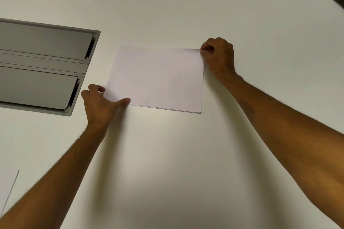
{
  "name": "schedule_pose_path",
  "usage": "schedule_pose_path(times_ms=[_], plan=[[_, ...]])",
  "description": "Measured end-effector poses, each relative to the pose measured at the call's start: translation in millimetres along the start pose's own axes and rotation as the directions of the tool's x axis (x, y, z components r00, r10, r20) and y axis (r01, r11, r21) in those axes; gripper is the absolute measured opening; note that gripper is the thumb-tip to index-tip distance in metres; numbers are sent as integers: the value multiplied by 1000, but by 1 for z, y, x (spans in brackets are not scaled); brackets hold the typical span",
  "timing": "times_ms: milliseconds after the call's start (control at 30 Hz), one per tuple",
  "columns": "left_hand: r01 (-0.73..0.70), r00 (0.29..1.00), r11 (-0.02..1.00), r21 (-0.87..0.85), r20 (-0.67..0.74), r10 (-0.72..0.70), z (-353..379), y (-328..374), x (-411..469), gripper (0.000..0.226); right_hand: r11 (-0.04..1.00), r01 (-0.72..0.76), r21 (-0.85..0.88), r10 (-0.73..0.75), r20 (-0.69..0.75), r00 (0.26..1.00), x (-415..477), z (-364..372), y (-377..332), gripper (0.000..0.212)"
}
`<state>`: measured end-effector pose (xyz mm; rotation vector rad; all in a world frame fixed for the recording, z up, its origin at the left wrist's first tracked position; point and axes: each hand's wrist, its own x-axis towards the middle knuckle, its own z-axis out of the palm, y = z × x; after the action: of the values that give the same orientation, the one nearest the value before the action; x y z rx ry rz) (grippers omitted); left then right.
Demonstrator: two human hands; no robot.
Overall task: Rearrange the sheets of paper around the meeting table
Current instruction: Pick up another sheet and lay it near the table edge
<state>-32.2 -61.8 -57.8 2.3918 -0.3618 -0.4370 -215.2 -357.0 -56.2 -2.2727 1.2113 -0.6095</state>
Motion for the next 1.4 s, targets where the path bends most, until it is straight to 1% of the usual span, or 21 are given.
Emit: schedule_pose_path(times_ms=[67, 100, 200, 267, 333, 400, 500, 600, 700, 800, 900, 967, 1033, 1067, 1100, 1200, 1233, 1400], plan=[[2, 1000, 1000, -28, -16, -3, 1, -1, 1, 76, 997, -1, 72, 0, 8, 1000, -1, -2, -3, 7], [4, 999, 999, -47, -38, -6, 1, -1, 2, 70, 995, -6, 100, 4, 17, 1000, -1, -2, -4, 6], [30, 992, 990, -140, -120, -47, 2, -3, 4, 41, 992, -23, 121, 20, 25, 999, -3, -4, -5, 4], [48, 987, 977, -209, -142, -79, 0, -3, 5, 22, 992, -37, 120, 35, 19, 999, -3, -4, -4, 4], [72, 984, 964, -254, -141, -110, -2, -4, 8, 14, 992, -47, 119, 45, 22, 999, -3, -5, -3, 4], [101, 983, 942, -321, -115, -145, -5, -6, 10, 10, 989, -58, 134, 54, 32, 998, -4, -6, -3, 10], [136, 982, 871, -471, -51, -181, -8, -6, 10, 13, 985, -81, 152, 78, 27, 997, -7, -8, -2, 24], [170, 976, 798, -578, -12, -217, -13, -5, 9, 12, 975, -115, 191, 115, 13, 993, -15, -12, -1, 26], [174, 970, 752, -635, -20, -242, -20, -3, 8, 11, 960, -159, 232, 154, 40, 987, -30, -16, 0, 28], [150, 978, 734, -662, -10, -209, -28, 2, 5, 13, 938, -199, 283, 189, 64, 980, -46, -21, -4, 35], [133, 983, 730, -670, -1, -181, -38, 8, -2, 14, 864, -309, 398, 291, 105, 951, -61, -29, -13, 49], [120, 987, 721, -682, 1, -163, -45, 12, -10, 15, 755, -411, 511, 385, 163, 908, -72, -37, -20, 56], [106, 990, 718, -688, 6, -140, -51, 16, -18, 16, 621, -486, 615, 448, 231, 864, -84, -47, -27, 52], [100, 992, 719, -688, 10, -128, -55, 18, -22, 15, 574, -503, 645, 459, 255, 851, -91, -54, -29, 48], [95, 993, 719, -689, 15, -116, -58, 19, -27, 15, 553, -510, 659, 459, 269, 847, -99, -61, -32, 41], [88, 995, 718, -690, 30, -94, -66, 24, -42, 15, 546, -502, 671, 434, 286, 854, -125, -82, -36, 11], [87, 996, 718, -690, 37, -86, -69, 25, -48, 15, 539, -499, 679, 429, 288, 856, -135, -89, -37, 5], [77, 997, 725, -684, 65, -45, -80, 28, -82, 12, 523, -471, 711, 424, 263, 867, -179, -123, -39, 6]])
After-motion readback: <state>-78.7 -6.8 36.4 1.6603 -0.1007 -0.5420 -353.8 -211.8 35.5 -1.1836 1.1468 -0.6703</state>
